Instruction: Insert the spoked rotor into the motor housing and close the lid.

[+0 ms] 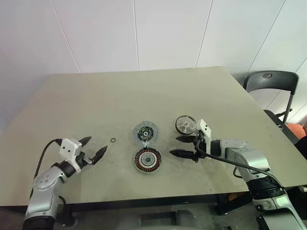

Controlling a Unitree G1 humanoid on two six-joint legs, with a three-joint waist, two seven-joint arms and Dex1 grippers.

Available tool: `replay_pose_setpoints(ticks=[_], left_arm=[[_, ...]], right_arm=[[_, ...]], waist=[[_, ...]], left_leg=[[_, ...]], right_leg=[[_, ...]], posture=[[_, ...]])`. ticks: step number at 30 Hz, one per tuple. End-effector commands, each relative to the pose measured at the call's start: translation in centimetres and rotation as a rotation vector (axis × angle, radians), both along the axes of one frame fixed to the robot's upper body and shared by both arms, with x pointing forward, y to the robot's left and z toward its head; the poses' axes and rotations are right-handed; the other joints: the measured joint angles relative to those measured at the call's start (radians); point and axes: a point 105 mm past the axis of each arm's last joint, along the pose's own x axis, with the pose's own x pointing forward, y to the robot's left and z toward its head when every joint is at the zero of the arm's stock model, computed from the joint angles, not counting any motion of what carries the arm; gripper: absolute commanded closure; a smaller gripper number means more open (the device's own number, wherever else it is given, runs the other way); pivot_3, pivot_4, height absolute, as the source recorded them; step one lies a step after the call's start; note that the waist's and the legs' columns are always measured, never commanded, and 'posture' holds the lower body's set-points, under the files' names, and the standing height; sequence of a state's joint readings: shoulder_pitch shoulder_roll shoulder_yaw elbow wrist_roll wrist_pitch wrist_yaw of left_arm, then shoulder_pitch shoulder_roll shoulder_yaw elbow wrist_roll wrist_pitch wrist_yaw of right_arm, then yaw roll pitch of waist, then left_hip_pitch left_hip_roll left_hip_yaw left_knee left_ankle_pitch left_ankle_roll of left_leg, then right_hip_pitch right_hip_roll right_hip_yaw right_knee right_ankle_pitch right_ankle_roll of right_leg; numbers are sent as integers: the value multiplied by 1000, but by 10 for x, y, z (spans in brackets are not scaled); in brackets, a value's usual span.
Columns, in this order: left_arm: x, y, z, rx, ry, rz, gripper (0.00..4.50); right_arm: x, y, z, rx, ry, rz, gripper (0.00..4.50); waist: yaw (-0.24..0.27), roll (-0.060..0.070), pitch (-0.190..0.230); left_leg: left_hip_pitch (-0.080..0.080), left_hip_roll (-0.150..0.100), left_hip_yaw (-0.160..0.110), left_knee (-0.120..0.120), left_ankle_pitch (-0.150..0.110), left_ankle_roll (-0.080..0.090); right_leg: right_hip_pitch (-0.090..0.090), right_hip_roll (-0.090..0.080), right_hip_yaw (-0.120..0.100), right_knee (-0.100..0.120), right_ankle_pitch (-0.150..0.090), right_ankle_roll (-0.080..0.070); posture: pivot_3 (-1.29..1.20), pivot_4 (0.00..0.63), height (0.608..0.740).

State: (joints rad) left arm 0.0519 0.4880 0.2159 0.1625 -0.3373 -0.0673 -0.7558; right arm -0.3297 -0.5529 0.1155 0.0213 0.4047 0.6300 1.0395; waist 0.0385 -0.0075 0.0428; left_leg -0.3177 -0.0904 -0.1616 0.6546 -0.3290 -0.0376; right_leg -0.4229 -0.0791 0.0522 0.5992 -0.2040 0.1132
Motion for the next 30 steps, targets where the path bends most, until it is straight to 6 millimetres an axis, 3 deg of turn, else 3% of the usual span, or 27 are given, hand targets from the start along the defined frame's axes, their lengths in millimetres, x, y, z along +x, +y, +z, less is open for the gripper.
replay_pose_setpoints(ticks=[1,7,22,30], left_arm=[[10,-10,10,11,-25,-41,0],[17,-19,9,7,16,-73,0],[37,-15,2,71,114,11,0],[39,-30,-1,78,112,-53,0]], right_arm=[[1,4,10,11,-43,20,40],[0,5,8,8,-44,10,40],[3,10,15,30,-75,-5,40],[4,11,15,33,-79,-14,40]], waist=[[3,0,0],[0,0,0],[0,0,0],[0,0,0]], left_leg=[[0,0,0,1,0,0],[0,0,0,1,0,0],[0,0,0,3,0,0],[-1,0,0,3,0,0]], right_leg=[[0,0,0,0,0,0],[0,0,0,0,1,0],[0,0,0,0,1,0],[0,0,0,0,1,0]], posture=[[0,0,740],[0,0,740],[0,0,740],[0,0,740]])
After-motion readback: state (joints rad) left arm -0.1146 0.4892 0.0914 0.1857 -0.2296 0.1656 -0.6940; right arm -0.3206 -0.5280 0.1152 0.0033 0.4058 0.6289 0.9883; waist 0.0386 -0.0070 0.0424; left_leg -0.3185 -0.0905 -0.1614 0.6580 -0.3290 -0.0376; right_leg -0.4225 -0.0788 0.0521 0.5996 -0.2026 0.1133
